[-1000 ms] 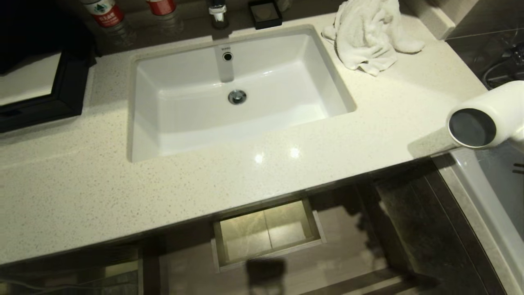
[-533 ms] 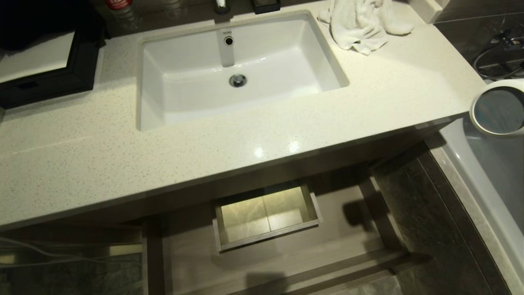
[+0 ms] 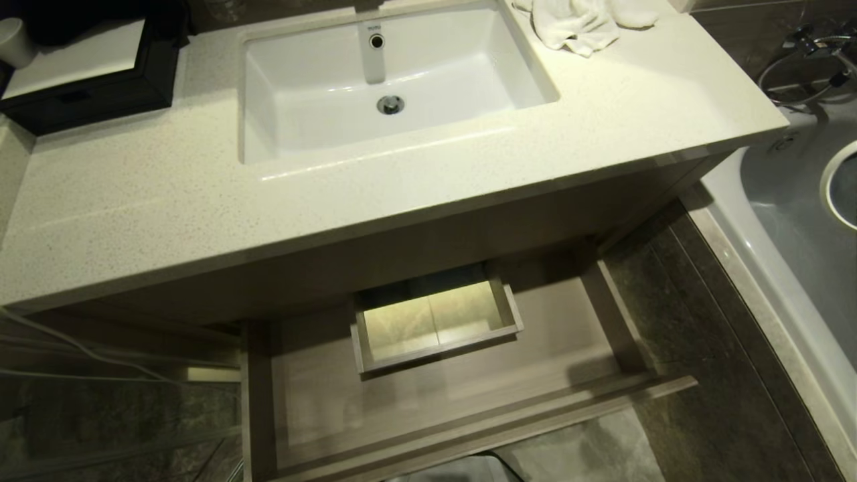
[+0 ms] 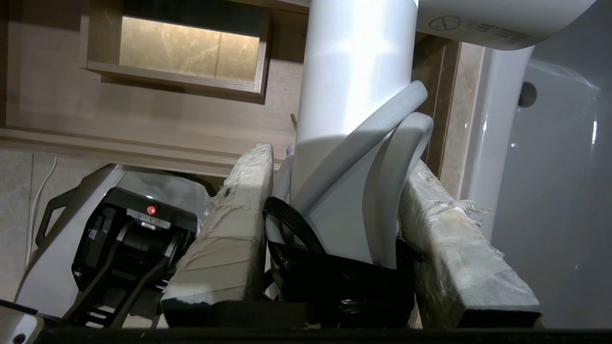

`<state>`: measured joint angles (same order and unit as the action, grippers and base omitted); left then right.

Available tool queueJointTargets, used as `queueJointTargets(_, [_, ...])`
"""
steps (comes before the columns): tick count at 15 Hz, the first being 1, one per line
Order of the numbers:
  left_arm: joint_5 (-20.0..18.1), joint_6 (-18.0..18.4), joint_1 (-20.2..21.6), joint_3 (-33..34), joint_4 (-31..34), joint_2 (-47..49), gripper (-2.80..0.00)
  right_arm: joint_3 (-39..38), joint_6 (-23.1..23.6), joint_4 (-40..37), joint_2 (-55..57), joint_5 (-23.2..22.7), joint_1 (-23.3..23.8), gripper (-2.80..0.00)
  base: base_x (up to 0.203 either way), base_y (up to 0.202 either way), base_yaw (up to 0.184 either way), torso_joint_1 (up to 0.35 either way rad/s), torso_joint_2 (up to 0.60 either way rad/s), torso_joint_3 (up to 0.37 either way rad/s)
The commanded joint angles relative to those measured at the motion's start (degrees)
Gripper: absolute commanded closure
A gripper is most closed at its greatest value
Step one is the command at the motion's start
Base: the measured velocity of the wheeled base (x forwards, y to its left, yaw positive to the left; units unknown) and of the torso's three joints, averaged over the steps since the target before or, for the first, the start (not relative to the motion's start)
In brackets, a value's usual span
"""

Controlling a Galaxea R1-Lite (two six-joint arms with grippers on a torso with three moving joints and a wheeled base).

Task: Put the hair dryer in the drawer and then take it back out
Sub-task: Put it into the drawer

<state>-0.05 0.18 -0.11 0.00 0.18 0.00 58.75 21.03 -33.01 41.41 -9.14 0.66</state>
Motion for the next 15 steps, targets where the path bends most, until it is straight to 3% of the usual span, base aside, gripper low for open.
queueJointTargets(1, [0.0,0.0,0.0,0.1,0.0,0.0,0.0,-2.5,0.3,0.0,-5.7,-0.1,0.0,0.0,0.0,0.0,0.0,-0.262,0.03,-0.231])
queueJointTargets(11, [0.0,0.0,0.0,0.0,0.0,0.0,0.0,-8.3,0.7,0.2,-14.1,0.5,0.7,0.0,0.0,0.0,0.0,-0.228,-0.05,-0.275])
queueJointTargets(15, [0.0,0.0,0.0,0.0,0.0,0.0,0.0,-9.9,0.6,0.5,-15.3,2.2,0.7,0.0,0.0,0.0,0.0,-0.215,0.21,0.002])
